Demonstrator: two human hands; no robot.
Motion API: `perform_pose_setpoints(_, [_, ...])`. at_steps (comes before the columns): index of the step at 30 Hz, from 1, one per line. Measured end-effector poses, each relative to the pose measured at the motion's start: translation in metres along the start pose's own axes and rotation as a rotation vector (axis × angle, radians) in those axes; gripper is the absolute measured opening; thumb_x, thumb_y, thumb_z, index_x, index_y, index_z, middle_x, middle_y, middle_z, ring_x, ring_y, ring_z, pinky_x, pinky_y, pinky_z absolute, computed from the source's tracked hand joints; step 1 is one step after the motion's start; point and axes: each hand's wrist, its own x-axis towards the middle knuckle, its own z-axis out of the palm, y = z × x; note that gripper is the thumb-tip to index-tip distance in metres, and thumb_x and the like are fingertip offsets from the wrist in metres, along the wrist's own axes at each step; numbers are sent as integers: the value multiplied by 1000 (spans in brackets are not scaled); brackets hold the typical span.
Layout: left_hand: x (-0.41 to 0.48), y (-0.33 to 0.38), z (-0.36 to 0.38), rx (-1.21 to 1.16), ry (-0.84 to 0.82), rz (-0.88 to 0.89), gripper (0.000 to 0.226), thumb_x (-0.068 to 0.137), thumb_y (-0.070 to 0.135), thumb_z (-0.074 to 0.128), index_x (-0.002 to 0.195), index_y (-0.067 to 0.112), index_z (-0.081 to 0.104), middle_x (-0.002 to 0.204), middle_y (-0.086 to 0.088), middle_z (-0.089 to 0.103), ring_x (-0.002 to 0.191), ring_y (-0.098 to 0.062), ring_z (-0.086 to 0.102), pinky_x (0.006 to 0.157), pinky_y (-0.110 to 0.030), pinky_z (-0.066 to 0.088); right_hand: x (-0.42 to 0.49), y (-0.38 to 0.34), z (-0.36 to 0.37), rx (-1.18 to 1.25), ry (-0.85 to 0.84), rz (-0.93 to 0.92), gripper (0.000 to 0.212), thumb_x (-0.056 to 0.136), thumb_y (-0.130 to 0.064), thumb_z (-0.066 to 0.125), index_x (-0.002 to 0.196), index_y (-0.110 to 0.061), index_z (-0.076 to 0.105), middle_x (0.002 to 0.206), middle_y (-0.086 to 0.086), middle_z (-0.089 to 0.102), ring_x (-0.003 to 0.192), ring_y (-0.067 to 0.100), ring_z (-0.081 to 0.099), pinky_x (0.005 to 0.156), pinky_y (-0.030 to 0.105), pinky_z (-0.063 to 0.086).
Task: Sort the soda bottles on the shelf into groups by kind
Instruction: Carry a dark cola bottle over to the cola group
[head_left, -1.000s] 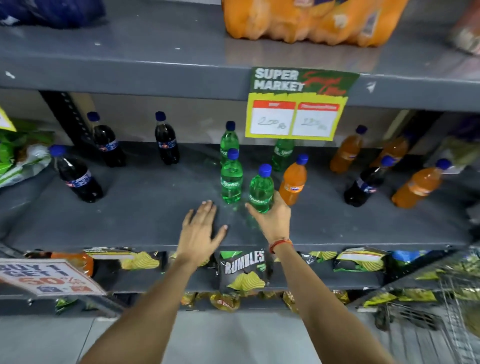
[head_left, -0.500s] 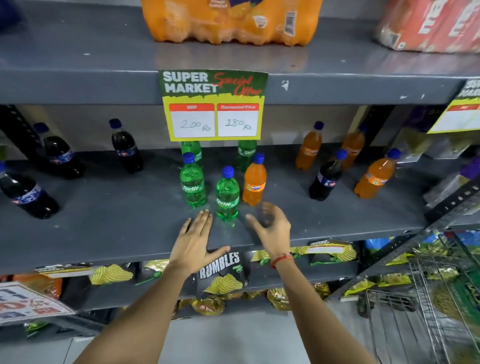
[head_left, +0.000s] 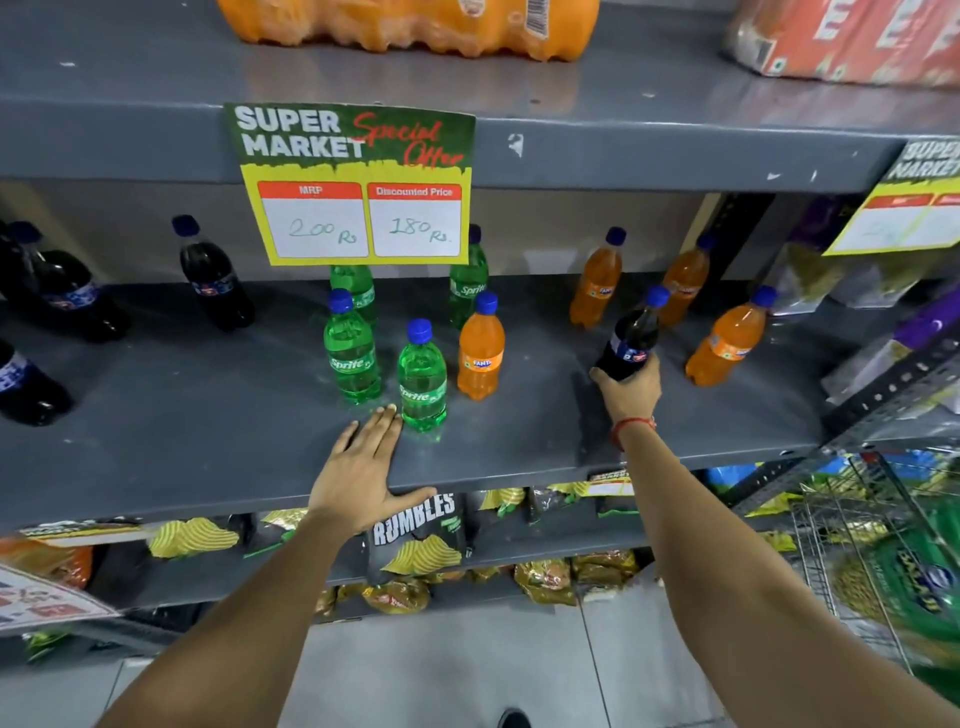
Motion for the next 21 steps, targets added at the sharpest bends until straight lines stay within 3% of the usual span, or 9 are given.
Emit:
perform_pose_setpoints(8, [-1,1,0,2,32,2,107,75,83,26,138,-2,36,146,-16,36,135,-26,31,110,-43,22,-18,-5,-7,-3,63,-2,50,68,-11,78,110,1,53,113,22,64,105,34,59,89,36,46])
perform_pose_setpoints(12, [0,2,-1,16,27,-6,108,75,84,21,138,-2,35,146,-16,36,135,-26,31,109,-46,25,-60,-12,-10,60,38,-74,44,65,-10,81,98,-1,55,99,18,69,85,22,61,76,24,45])
perform_pose_setpoints(15, [0,2,-3,1,5,-11,111,74,85,14,139,-3,33,147,-17,33,136,-26,29,110,-46,25,-97,-19,-8,100,-29,-158,40,62,-10,83,91,-3,56,82,8,66,72,16,60,65,17,46])
perform_pose_setpoints(17, [-1,1,-3,-24,8,1,111,74,85,12,141,-2,28,150,-15,29,138,-25,25,111,-44,22,-121,-24,-2,129,-111,-204,40,62,-9,83,91,-5,56,80,4,64,67,10,61,60,6,46])
perform_pose_setpoints(19, [-7,-3,-6,-56,36,0,108,75,83,12,141,-2,29,150,-16,29,138,-25,26,111,-45,23,-146,-31,9,141,-206,-247,41,63,-8,83,95,-8,57,80,1,65,68,2,62,61,1,44])
perform_pose_setpoints(21, [-13,-10,-8,-79,57,-15,105,78,81,14,137,-4,35,146,-18,35,135,-27,32,108,-47,29,-166,-38,23,119,-276,-301,42,62,-12,83,96,-13,57,83,0,66,72,6,63,65,1,44])
